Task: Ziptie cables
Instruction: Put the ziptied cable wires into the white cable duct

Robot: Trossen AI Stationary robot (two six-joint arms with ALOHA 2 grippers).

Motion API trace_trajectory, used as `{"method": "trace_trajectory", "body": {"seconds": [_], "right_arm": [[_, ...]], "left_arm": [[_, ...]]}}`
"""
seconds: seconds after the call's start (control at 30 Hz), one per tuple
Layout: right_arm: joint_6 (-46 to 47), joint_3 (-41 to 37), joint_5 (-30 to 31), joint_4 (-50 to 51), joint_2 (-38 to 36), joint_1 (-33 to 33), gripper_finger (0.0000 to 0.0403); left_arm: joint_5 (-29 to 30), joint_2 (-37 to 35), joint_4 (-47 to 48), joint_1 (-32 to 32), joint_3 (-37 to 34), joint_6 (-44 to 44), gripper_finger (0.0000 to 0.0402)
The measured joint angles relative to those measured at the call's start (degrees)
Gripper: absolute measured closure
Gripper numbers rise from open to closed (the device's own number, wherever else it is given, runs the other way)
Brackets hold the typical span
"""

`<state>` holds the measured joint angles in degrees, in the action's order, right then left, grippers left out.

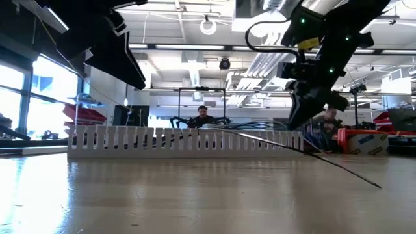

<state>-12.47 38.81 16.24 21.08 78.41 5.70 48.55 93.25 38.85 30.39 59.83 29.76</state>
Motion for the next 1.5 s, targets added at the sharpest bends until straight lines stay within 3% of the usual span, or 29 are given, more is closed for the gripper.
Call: {"method": "trace_trajectory", "body": {"seconds": [0.3, 0.57, 0.9, 1.0, 1.3, 1.5], "right_arm": [[-1.06, 2.49, 7.85, 1.46, -1.11, -7.35, 0.0402], [-1.51, 2.70, 7.16, 8.22, -1.95, -14.04, 0.0403], [2.05, -2.65, 8.91, 6.41, -1.15, -9.36, 0.0401], [1.49, -3.33, 5.79, 5.45, -1.11, -8.15, 0.0378], [-1.47, 2.97, 5.25, 14.66, -1.26, -6.62, 0.0237], [-8.97, 3.82, 0.01, 12.56, -1.06, 4.03, 0.0211]], "left_arm": [[-0.02, 0.00, -0.13, 0.02, 0.00, 0.02, 0.0264], [-1.96, 0.00, -2.25, 0.02, 0.00, -0.26, 0.0264], [-1.96, 0.00, -7.59, 0.02, -0.02, -5.44, 0.0264], [-1.96, 0.00, -7.48, 0.00, -0.02, -5.51, 0.0264], [-2.57, 0.00, -7.48, -0.03, -0.02, -5.95, 0.0264], [-2.61, 0.00, -7.50, -0.11, -0.02, -5.95, 0.0264]]}}
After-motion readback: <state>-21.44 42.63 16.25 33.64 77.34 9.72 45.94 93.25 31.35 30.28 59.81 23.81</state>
